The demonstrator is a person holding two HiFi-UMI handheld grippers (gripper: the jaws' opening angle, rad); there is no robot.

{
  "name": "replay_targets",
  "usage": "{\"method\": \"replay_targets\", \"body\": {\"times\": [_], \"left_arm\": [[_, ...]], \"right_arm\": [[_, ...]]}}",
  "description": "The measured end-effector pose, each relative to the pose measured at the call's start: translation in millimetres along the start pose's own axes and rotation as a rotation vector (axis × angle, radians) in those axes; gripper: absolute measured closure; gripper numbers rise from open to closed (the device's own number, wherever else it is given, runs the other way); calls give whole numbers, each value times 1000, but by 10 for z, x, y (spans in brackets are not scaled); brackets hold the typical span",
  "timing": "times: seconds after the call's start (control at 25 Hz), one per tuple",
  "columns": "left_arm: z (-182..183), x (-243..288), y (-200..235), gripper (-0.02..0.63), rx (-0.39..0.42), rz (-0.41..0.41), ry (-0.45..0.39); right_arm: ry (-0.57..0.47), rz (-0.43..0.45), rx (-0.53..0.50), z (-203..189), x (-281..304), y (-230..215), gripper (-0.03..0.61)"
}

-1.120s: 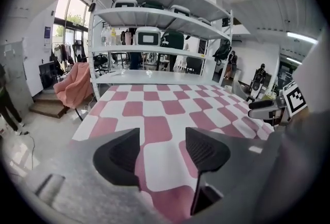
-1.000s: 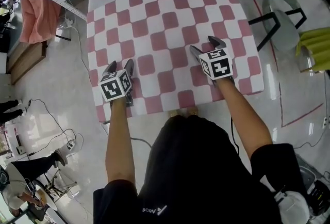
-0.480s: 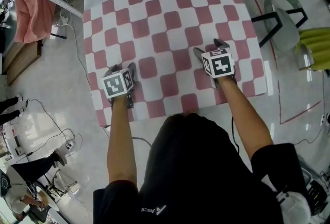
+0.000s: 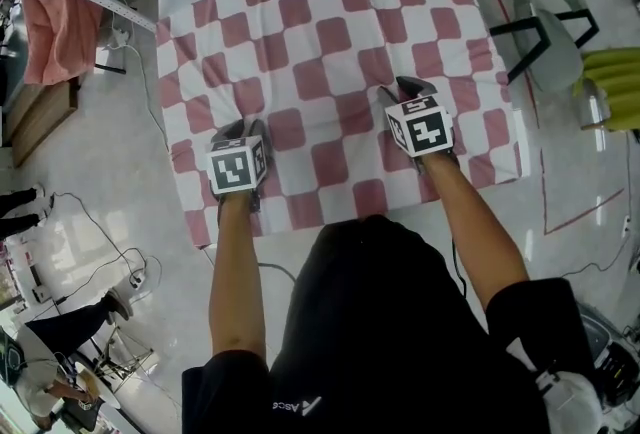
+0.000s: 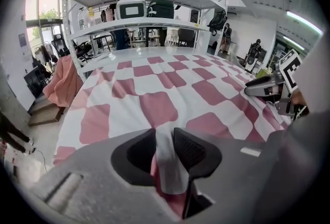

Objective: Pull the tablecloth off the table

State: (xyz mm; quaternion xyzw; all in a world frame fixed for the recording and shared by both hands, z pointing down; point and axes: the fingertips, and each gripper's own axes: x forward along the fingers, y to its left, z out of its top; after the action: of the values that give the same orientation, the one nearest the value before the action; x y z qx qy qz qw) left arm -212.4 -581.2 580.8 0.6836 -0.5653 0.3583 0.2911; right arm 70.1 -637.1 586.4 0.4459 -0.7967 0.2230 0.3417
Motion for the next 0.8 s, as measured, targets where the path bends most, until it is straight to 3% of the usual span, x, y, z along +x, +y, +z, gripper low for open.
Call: {"method": "replay_targets", "body": {"times": [0.28,0.44,0.8], "left_arm": [[36,16,-126,571,89,4,0],[17,4,-190,601,70,-17,-33],[-56,-177,-429,603,20,-86,-117]], "right_arm": [[7,6,-7,17,30,148,561],[9,46,15,1,27,199,571],[-7,217,45,-143,-187,560,572]]}}
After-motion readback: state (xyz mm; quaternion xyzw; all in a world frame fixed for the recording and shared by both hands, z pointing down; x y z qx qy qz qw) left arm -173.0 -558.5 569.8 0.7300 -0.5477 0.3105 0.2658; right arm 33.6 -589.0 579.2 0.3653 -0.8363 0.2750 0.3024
